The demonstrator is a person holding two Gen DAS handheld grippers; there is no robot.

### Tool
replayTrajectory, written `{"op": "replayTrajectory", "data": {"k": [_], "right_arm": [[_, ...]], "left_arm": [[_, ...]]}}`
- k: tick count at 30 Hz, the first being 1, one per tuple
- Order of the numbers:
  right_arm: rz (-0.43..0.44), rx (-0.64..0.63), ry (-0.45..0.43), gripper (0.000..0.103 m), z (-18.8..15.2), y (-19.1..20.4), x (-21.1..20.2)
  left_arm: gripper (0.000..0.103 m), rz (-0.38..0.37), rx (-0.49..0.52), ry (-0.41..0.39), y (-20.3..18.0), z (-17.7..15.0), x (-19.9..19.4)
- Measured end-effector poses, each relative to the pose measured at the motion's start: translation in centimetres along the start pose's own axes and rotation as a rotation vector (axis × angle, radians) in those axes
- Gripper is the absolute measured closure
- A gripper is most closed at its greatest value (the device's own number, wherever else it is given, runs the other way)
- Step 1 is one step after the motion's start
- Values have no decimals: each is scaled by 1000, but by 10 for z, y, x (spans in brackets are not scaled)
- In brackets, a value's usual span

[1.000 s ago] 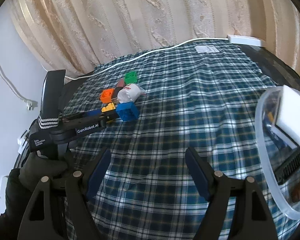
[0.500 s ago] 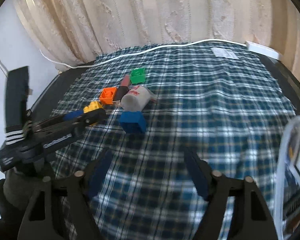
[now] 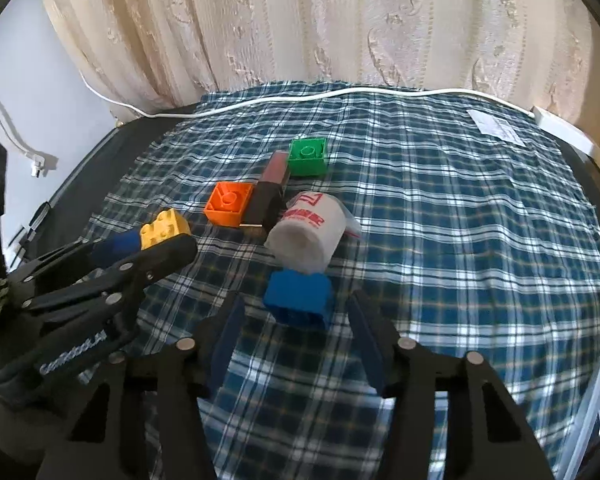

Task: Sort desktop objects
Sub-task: 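Grasp the yellow toy block with the left gripper while the right grasps the blue block, then carry the yellow block and blue block with both grippers to the clear bowl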

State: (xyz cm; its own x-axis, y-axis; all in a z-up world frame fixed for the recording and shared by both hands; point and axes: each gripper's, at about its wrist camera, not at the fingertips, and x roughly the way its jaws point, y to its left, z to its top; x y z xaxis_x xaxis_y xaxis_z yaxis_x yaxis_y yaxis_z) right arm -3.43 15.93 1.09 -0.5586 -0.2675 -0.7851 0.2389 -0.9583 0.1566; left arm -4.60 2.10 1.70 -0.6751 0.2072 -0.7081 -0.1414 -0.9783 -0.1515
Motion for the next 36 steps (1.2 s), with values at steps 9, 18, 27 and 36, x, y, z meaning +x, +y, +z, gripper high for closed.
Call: {"op": "replayTrajectory", "data": {"k": [9, 18, 27, 36], "right_arm": [[-4, 5, 10, 63, 0, 0, 10], [1, 30, -10, 65, -7, -5, -3], [14, 54, -27, 65, -15, -8, -14], [21, 110, -63, 65, -30, -20, -42]], "left_arm": [[56, 5, 0, 4, 0, -1, 1], [56, 5, 11, 4, -4, -1, 2], [56, -1, 17, -1, -6, -1, 0], [56, -12, 48, 4, -14, -3, 0]]}}
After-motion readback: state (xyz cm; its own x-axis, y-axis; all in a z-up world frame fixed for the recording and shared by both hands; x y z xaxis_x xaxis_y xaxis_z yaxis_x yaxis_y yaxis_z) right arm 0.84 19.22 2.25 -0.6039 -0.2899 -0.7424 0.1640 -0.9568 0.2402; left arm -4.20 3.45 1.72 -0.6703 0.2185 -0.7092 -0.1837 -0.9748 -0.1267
